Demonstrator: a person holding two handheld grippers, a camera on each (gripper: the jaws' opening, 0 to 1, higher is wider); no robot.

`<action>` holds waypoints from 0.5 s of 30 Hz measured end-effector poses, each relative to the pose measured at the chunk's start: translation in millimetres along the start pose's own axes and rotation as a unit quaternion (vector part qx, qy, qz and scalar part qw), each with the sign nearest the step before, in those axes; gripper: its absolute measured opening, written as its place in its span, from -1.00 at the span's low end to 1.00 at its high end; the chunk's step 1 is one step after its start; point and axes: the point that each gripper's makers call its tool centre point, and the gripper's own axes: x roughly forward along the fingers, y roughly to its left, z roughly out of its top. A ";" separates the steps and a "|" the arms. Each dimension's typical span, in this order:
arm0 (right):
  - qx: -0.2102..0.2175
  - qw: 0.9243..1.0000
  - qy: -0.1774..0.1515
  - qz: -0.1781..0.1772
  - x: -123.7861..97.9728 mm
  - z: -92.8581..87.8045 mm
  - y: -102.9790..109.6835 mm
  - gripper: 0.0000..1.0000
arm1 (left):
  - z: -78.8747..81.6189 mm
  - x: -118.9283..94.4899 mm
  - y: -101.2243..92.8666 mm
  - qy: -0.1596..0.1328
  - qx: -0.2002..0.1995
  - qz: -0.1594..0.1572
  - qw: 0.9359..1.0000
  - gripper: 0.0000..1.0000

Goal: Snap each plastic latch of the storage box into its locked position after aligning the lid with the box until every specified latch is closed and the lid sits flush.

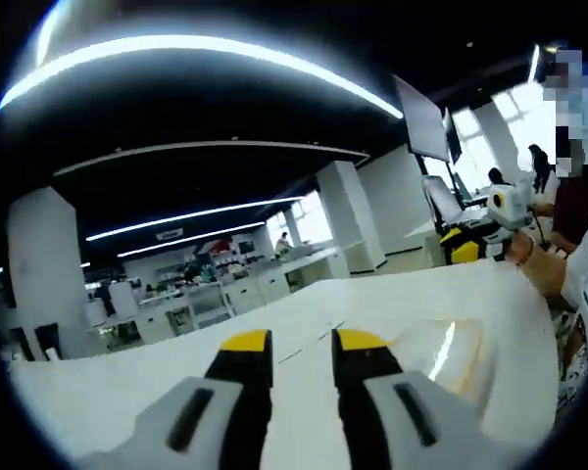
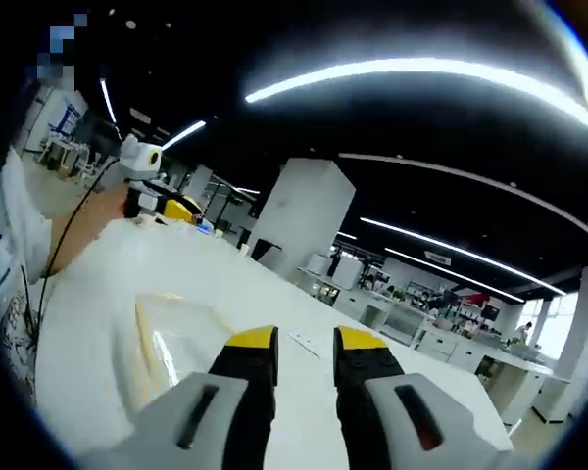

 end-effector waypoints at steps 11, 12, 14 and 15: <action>-0.007 0.996 -0.023 -0.090 -30.6 -26.2 -26.5 -0.56 | -48.4 -39.1 35.4 0.016 -0.007 0.120 0.993 -0.46; -0.013 0.988 0.020 -0.155 -36.2 -40.1 -51.0 -0.56 | -59.2 -37.8 35.3 0.045 -0.001 0.110 0.993 -0.46; -0.043 0.986 0.020 -0.159 -32.5 -39.9 -51.3 -0.55 | -61.1 -34.7 32.8 0.048 0.006 0.107 0.993 -0.45; -0.034 0.987 0.021 -0.154 -30.7 -41.2 -49.2 -0.55 | -62.0 -32.8 28.6 0.048 0.003 0.099 0.994 -0.45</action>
